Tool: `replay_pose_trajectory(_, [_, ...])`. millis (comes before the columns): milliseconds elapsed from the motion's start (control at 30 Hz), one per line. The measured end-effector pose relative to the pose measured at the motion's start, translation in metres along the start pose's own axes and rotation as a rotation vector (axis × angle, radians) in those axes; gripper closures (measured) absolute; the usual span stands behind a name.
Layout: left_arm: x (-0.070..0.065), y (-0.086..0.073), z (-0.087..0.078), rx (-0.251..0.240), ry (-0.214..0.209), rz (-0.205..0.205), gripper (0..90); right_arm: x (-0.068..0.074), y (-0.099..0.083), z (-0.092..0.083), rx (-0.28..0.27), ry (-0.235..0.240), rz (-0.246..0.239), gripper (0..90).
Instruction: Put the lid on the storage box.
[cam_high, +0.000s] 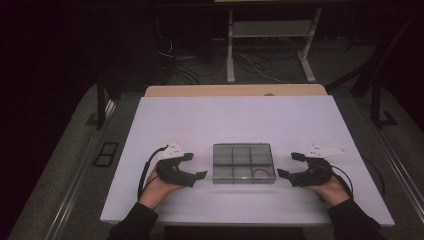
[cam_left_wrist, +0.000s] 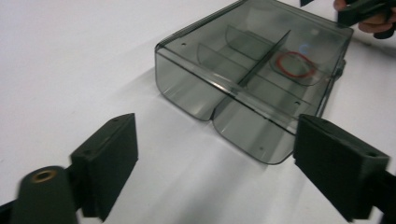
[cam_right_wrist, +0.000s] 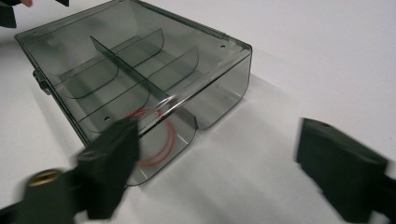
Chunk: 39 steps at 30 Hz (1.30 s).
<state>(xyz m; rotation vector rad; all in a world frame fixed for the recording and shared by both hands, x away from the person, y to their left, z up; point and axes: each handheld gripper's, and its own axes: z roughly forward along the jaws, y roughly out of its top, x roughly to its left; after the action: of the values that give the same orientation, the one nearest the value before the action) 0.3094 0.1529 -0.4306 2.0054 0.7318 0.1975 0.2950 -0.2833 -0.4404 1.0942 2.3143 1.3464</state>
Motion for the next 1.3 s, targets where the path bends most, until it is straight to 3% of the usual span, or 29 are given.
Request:
replay_pose_trajectory(267, [0.003, -0.003, -0.006, -0.021, 0.026, -0.014, 0.0, 0.001, -0.004, -0.008, -0.041, -0.022, -0.001, 11.6])
replay_pose_trajectory(667, [0.003, -0.009, -0.009, -0.019, 0.013, -0.021, 0.0, 0.004, -0.012, -0.016, -0.039, -0.026, -0.01, 11.7])
replay_pose_trajectory(867, [0.003, -0.011, -0.012, -0.027, 0.009, -0.002, 0.0, 0.004, -0.016, -0.02, -0.033, -0.039, -0.022, 11.7])
replay_pose_trajectory(1300, [0.005, -0.021, -0.016, -0.012, 0.029, -0.001, 0.0, 0.0, -0.022, -0.026, -0.03, -0.052, -0.022, 11.7])
